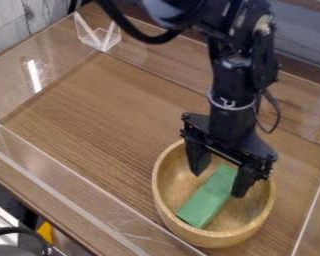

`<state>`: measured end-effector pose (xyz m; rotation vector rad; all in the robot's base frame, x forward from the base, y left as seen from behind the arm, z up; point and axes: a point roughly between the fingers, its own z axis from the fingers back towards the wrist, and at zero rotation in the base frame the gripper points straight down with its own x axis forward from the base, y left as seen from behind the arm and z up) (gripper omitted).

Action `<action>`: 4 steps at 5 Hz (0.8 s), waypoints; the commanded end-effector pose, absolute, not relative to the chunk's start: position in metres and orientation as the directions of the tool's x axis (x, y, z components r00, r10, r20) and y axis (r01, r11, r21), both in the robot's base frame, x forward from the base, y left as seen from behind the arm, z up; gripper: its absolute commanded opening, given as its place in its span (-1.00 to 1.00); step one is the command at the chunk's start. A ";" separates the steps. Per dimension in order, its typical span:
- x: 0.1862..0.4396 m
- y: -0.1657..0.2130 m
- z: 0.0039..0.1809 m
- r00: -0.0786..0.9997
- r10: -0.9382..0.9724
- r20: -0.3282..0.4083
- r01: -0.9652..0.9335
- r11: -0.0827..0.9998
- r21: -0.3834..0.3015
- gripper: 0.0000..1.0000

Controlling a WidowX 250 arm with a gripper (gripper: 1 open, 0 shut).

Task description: Remove the green block from inside the brown bowl and put it on the table

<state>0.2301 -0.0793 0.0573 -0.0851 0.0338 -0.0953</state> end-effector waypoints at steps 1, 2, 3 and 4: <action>0.232 -0.081 0.059 0.988 -0.153 0.024 0.155 0.983 -0.100 1.00; 0.243 -0.082 0.061 0.995 -0.092 0.030 0.095 0.990 -0.105 1.00; 0.253 -0.083 0.063 0.999 -0.038 0.036 0.042 0.992 -0.116 1.00; 0.245 -0.093 0.067 0.999 -0.034 0.034 0.038 0.992 -0.122 1.00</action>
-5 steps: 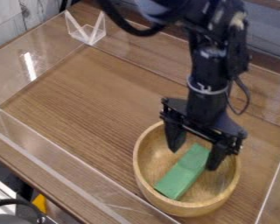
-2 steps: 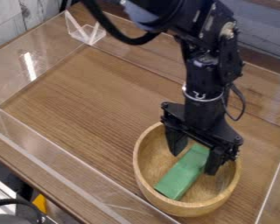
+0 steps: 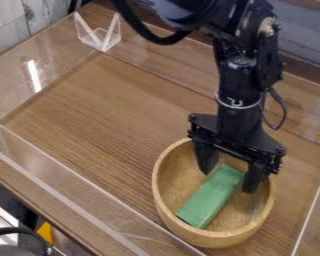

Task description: Remove the green block from inside the brown bowl and put it on the table

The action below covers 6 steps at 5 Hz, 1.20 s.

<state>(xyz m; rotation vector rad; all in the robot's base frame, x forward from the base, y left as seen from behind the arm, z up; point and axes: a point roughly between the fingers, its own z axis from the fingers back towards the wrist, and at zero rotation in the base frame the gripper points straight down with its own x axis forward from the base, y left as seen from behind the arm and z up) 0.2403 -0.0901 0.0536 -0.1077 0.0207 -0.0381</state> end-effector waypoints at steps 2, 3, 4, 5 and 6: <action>0.244 -0.104 0.073 0.996 -0.078 0.034 0.082 0.988 -0.127 1.00; 0.251 -0.106 0.073 0.993 -0.109 0.034 0.112 0.985 -0.127 1.00; 0.250 -0.105 0.073 0.991 -0.129 0.033 0.132 0.983 -0.127 1.00; 0.249 -0.103 0.073 0.989 -0.144 0.033 0.147 0.981 -0.128 1.00; 0.253 -0.107 0.071 0.991 -0.126 0.033 0.129 0.983 -0.128 1.00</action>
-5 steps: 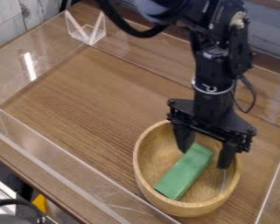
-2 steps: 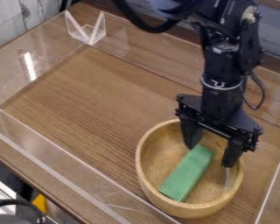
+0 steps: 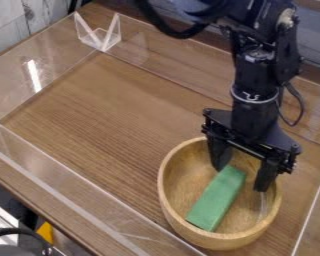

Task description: Remove the green block from inside the brown bowl and put it on the table

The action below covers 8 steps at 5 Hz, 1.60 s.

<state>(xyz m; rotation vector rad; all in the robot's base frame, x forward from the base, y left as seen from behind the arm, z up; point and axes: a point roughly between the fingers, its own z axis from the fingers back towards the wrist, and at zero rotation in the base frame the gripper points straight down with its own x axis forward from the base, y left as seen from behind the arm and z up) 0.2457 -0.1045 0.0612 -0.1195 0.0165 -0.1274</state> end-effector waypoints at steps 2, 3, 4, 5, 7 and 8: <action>0.254 -0.110 0.077 0.994 -0.109 0.021 0.111 0.986 -0.127 1.00; 0.255 -0.108 0.075 0.987 -0.159 0.016 0.160 0.979 -0.126 1.00; 0.256 -0.105 0.073 0.978 -0.208 0.010 0.208 0.970 -0.125 1.00; 0.261 -0.095 0.077 0.976 -0.218 0.005 0.217 0.968 -0.125 -1.00; 0.269 -0.075 0.118 0.981 -0.192 0.022 0.193 0.971 -0.141 -1.00; 0.265 -0.068 0.148 0.984 -0.172 0.044 0.176 0.973 -0.152 -1.00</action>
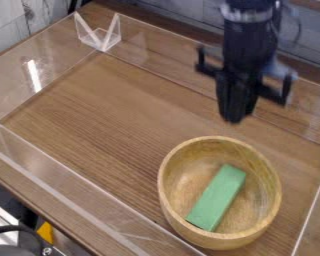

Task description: Remove the green block from inside the brown bowl and put it on the table

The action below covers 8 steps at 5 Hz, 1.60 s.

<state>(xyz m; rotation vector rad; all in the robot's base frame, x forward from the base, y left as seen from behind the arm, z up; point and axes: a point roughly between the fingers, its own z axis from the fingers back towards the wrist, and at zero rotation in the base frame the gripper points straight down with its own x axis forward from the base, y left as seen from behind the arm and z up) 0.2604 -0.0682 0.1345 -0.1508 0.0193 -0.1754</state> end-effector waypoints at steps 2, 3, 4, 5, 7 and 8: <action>0.238 -0.078 0.129 0.993 -0.121 -0.004 0.119 0.978 -0.174 1.00; 0.228 -0.080 0.108 0.995 -0.099 -0.026 0.093 0.980 -0.174 1.00; 0.220 -0.081 0.094 0.989 -0.142 -0.036 0.134 0.978 -0.162 1.00; 0.216 -0.082 0.084 0.983 -0.180 -0.045 0.171 0.974 -0.151 1.00; 0.225 -0.077 0.060 0.990 -0.127 -0.054 0.119 0.984 -0.135 1.00; 0.226 -0.080 0.051 0.995 -0.084 -0.055 0.077 0.989 -0.130 1.00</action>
